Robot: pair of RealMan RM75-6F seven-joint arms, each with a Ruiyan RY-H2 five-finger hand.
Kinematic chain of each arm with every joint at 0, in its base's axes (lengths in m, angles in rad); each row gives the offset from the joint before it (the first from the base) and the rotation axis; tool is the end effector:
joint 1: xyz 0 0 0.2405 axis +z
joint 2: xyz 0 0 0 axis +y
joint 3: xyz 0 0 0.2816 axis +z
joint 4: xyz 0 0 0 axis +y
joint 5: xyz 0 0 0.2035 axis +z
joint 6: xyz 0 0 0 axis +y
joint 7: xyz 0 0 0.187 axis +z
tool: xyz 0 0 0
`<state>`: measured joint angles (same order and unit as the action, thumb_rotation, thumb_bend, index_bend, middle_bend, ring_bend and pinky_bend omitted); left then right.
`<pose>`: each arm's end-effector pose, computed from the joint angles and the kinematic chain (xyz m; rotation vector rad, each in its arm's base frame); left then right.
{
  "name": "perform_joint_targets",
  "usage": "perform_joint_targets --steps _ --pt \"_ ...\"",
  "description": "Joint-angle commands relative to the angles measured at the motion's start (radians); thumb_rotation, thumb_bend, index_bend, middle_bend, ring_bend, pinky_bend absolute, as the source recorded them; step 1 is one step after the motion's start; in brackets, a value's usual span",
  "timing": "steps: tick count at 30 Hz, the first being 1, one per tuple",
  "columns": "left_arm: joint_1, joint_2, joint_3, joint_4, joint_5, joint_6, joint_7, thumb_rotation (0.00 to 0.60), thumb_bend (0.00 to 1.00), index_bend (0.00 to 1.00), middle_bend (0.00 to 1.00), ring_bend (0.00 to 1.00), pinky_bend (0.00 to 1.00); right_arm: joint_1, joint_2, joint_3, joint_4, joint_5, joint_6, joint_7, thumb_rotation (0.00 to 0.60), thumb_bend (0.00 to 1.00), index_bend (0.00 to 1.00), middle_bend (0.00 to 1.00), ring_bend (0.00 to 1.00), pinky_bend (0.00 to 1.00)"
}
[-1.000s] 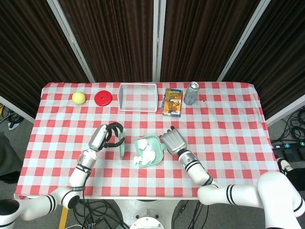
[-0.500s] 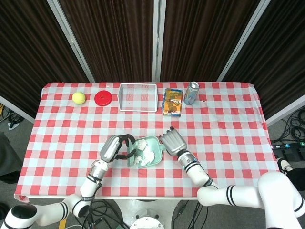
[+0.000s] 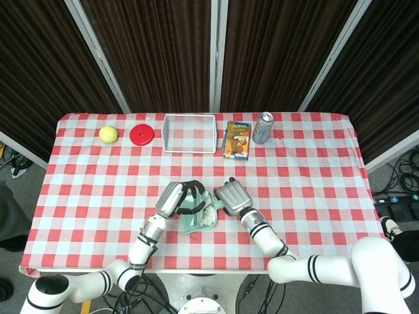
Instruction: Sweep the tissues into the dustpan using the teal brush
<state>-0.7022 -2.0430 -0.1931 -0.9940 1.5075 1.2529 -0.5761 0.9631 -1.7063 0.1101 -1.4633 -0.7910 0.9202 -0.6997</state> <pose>-0.0952 0.3621 -0.1131 -1.5309 -1.4832 -1.7821 -0.1013 -0.3882 -0.1038 2.0908 -0.8230 0.6903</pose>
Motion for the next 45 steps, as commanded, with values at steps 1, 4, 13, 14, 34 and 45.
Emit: perform_joint_targets --steps 1,4,13,14,34,45 --pt "-0.012 -0.007 -0.011 0.000 -0.004 -0.008 0.000 0.600 0.45 0.55 0.55 0.57 0.85 -0.009 -0.007 0.003 0.014 -0.013 -0.004 0.025 0.600 0.42 0.70 0.63 0.38 0.22" --pt "-0.023 -0.005 -0.020 -0.005 -0.001 -0.008 0.003 0.600 0.45 0.55 0.55 0.57 0.85 -0.017 -0.007 0.002 0.025 -0.025 -0.004 0.044 0.600 0.42 0.71 0.63 0.38 0.22" --pt "-0.012 0.070 -0.014 -0.074 0.011 0.011 0.017 0.600 0.45 0.55 0.55 0.57 0.85 -0.038 -0.005 0.005 0.047 -0.053 -0.007 0.093 0.600 0.41 0.70 0.63 0.37 0.22" --pt "-0.008 0.081 -0.012 -0.084 0.012 0.015 0.019 0.600 0.45 0.55 0.55 0.57 0.85 -0.040 -0.005 0.006 0.050 -0.055 -0.007 0.097 0.600 0.41 0.70 0.63 0.37 0.22" --pt "0.029 0.444 0.041 -0.243 -0.152 -0.240 0.372 0.600 0.45 0.55 0.54 0.56 0.85 -0.054 -0.019 0.026 0.058 -0.035 0.012 0.081 0.600 0.07 0.30 0.48 0.31 0.22" --pt "0.017 0.470 0.037 -0.325 -0.273 -0.289 0.692 0.600 0.43 0.50 0.50 0.54 0.84 -0.096 0.098 0.035 -0.091 -0.071 0.109 0.062 0.600 0.03 0.10 0.30 0.18 0.19"
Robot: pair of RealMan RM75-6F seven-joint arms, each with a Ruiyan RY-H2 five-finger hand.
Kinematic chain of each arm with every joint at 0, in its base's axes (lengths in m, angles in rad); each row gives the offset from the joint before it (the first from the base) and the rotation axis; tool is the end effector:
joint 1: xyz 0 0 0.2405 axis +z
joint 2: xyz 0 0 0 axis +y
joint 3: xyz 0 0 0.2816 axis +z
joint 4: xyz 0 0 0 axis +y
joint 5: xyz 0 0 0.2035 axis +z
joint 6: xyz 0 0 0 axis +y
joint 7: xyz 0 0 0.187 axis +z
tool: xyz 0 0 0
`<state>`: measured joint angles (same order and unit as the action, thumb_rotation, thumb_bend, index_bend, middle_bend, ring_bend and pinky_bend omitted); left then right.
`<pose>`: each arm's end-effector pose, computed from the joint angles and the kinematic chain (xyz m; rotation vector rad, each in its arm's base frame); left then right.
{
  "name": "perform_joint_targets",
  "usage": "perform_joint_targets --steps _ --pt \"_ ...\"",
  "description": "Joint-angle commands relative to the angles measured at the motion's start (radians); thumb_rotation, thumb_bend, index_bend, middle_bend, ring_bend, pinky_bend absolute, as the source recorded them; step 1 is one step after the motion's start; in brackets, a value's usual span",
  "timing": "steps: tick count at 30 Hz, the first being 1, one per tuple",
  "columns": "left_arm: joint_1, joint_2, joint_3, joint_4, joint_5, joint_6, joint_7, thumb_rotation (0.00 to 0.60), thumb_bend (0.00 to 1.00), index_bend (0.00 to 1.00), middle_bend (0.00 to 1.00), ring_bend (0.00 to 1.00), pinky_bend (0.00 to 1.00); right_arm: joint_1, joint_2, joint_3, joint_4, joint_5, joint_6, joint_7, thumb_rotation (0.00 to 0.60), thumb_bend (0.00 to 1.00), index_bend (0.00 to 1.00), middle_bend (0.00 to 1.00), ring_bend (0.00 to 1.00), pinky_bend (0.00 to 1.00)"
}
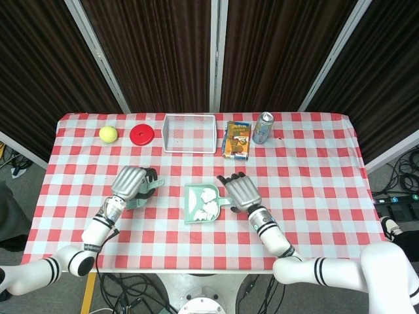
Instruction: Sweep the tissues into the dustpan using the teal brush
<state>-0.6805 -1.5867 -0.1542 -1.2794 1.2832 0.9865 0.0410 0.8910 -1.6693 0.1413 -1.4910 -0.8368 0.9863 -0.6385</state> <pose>-0.1970 0.4051 -0.0207 -1.7917 -1.0202 -1.0226 -0.1177 -0.3946 -0.0766 1.9630 -0.8859 0.7631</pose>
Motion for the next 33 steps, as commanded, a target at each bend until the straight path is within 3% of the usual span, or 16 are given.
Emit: perform_joint_targets --steps 1,10,14,17,20,23,27,33 --pt "-0.006 0.016 -0.004 -0.050 -0.059 -0.025 0.086 0.600 0.41 0.47 0.49 0.53 0.84 -0.032 0.083 0.005 -0.085 -0.031 0.055 0.004 0.600 0.03 0.10 0.30 0.18 0.19" --pt "0.010 0.046 -0.002 -0.120 -0.088 0.000 0.154 0.600 0.30 0.25 0.36 0.43 0.73 -0.135 0.298 -0.022 -0.230 -0.114 0.132 0.083 0.600 0.03 0.10 0.30 0.17 0.18" --pt "0.067 0.111 -0.017 -0.171 -0.085 0.078 0.090 0.600 0.28 0.24 0.34 0.39 0.64 -0.213 0.395 -0.055 -0.252 -0.186 0.170 0.182 0.600 0.04 0.10 0.28 0.14 0.17" --pt "0.124 0.172 -0.013 -0.198 -0.063 0.151 0.035 0.600 0.28 0.24 0.34 0.35 0.53 -0.272 0.464 -0.082 -0.251 -0.254 0.185 0.296 0.600 0.11 0.10 0.24 0.06 0.10" --pt "0.191 0.251 0.025 -0.209 -0.010 0.218 -0.012 0.600 0.28 0.24 0.31 0.26 0.39 -0.340 0.535 -0.116 -0.225 -0.358 0.204 0.464 0.600 0.16 0.08 0.18 0.00 0.00" --pt "0.259 0.319 0.071 -0.211 0.036 0.286 -0.031 0.600 0.28 0.24 0.27 0.20 0.27 -0.410 0.574 -0.140 -0.188 -0.450 0.272 0.599 0.600 0.16 0.04 0.13 0.00 0.00" --pt "0.362 0.375 0.123 -0.218 0.072 0.395 -0.041 0.600 0.28 0.24 0.27 0.18 0.24 -0.501 0.600 -0.166 -0.153 -0.528 0.367 0.721 0.600 0.16 0.01 0.11 0.00 0.00" --pt "0.499 0.405 0.192 -0.248 0.097 0.526 0.018 0.600 0.26 0.24 0.27 0.18 0.23 -0.616 0.609 -0.192 -0.136 -0.554 0.467 0.769 0.600 0.16 0.00 0.12 0.00 0.00"
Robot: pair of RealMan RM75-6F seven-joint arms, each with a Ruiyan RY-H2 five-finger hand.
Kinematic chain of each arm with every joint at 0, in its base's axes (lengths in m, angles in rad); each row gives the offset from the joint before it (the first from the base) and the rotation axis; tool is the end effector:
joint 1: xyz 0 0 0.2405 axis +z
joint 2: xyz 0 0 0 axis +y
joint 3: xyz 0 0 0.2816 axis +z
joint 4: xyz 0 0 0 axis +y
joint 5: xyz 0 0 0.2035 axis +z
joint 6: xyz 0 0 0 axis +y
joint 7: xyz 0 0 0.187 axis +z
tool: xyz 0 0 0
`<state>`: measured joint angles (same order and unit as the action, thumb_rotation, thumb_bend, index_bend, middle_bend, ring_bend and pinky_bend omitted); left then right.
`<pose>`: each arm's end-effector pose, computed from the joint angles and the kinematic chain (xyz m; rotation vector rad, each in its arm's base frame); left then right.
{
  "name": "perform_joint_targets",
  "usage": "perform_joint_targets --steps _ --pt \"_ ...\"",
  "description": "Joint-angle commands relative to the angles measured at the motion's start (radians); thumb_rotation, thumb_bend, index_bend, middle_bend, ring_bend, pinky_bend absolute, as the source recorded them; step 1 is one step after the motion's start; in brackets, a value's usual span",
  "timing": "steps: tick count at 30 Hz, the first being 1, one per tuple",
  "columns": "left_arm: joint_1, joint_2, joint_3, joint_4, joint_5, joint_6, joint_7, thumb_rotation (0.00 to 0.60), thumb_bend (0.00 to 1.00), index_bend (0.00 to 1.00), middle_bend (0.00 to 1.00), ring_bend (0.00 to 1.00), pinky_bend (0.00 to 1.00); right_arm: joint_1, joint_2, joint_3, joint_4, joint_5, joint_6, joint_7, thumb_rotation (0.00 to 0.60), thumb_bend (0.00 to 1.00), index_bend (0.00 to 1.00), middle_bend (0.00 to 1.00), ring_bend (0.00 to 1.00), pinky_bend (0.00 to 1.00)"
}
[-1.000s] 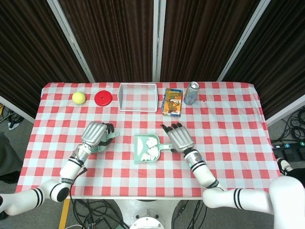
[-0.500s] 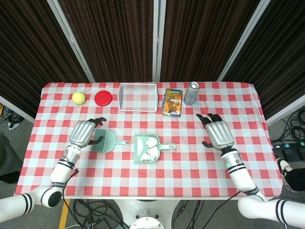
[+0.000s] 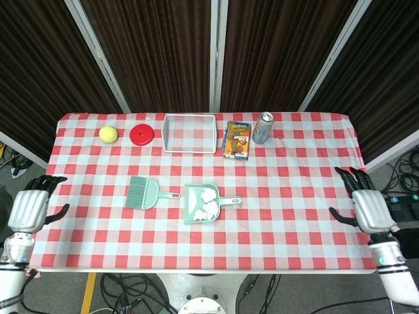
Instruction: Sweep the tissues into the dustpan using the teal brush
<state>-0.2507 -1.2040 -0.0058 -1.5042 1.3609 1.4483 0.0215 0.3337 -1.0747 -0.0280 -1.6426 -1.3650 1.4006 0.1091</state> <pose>-0.3350 0.2745 0.1533 -1.4095 -0.8796 -0.8789 -0.3032 -0.2890 0.1714 1.4600 -0.9929 0.9844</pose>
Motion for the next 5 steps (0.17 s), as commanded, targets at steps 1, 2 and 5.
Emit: perform_joint_targets --steps 1,2,5 --pt "0.088 0.024 0.051 -0.032 0.020 0.080 0.046 0.600 0.25 0.24 0.27 0.18 0.23 -0.075 0.012 -0.025 0.014 -0.028 0.067 0.023 0.600 0.15 0.00 0.12 0.00 0.00" --pt "0.104 0.024 0.057 -0.040 0.022 0.095 0.052 0.600 0.25 0.24 0.27 0.18 0.23 -0.089 0.011 -0.027 0.012 -0.032 0.080 0.025 0.600 0.15 0.00 0.12 0.00 0.00" --pt "0.148 0.018 0.069 -0.062 0.030 0.128 0.047 0.600 0.25 0.24 0.27 0.18 0.22 -0.132 0.000 -0.028 0.008 -0.050 0.126 0.020 0.600 0.15 0.00 0.12 0.00 0.00"
